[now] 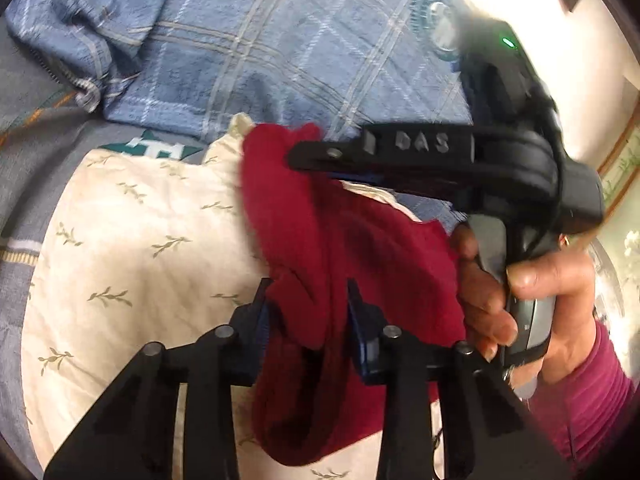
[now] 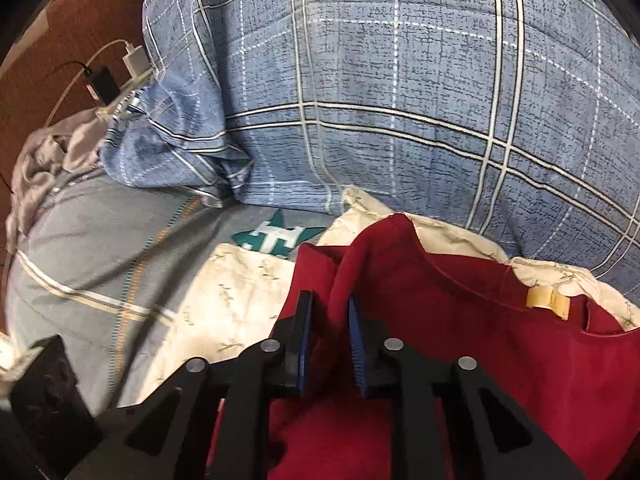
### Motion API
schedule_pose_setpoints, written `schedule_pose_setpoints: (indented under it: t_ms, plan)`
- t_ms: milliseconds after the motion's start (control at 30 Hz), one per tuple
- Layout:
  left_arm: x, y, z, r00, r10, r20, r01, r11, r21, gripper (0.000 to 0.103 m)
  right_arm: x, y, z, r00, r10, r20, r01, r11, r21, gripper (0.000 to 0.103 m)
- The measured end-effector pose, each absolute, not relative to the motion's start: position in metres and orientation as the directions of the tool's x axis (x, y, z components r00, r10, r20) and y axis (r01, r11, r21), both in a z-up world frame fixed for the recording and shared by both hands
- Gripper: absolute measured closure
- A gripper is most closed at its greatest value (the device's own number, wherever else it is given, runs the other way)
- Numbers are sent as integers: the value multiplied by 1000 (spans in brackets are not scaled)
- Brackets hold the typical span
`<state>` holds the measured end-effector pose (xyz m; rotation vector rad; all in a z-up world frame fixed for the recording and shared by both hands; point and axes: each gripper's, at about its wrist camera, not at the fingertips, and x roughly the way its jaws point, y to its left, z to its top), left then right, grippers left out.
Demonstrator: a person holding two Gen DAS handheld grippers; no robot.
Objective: Fold small clothes
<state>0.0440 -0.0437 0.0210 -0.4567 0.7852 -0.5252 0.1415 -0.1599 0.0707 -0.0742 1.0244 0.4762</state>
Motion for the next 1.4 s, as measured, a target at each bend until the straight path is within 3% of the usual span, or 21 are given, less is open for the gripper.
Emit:
schedule_pose_setpoints:
  t_ms: [67, 267, 333, 433, 467, 533, 600, 800, 867, 933, 1033, 1400]
  plan:
    - [38, -49, 28, 598, -602, -529, 303, 781, -546, 72, 141, -156, 72, 412, 340, -845, -415, 896, 159, 31]
    - [39, -56, 33, 603, -593, -534, 319, 792, -520, 72, 145, -135, 58, 362, 254, -897, -411, 907, 91, 29]
    - [37, -56, 33, 605, -586, -539, 316, 798, -513, 72, 146, -132, 48, 354, 212, -911, -396, 916, 60, 35]
    - [35, -56, 34, 615, -552, -562, 296, 823, -485, 70, 144, -135, 45, 363, 194, -911, -397, 917, 37, 74]
    - [35, -56, 34, 617, -544, -569, 287, 828, -481, 66, 143, -138, 46, 368, 203, -907, -395, 918, 46, 77]
    - [31, -54, 32, 619, -528, -581, 268, 837, -476, 37, 141, -143, 51, 376, 223, -899, -395, 916, 62, 81]
    - [29, -51, 31, 636, -500, -588, 236, 852, -468, 27, 138, -148, 57, 386, 240, -891, -399, 914, 73, 82]
    - [27, -60, 25, 631, -449, -633, 232, 888, -397, 26, 130, -162, 69, 414, 288, -864, -401, 909, 111, 85]
    - [28, -64, 20, 601, -467, -649, 231, 879, -418, 30, 128, -167, 70, 416, 301, -858, -395, 910, 128, 85]
    - [27, -69, 20, 574, -493, -653, 245, 865, -438, 66, 124, -171, 75, 420, 313, -852, -396, 908, 139, 86]
    - [15, -84, 35, 598, -466, -652, 290, 884, -366, 79, 117, -184, 86, 429, 332, -840, -402, 903, 152, 87]
    - [9, -142, 89, 613, -454, -646, 385, 886, -257, 83, 108, -254, 128, 517, 339, -786, -341, 924, 174, 88]
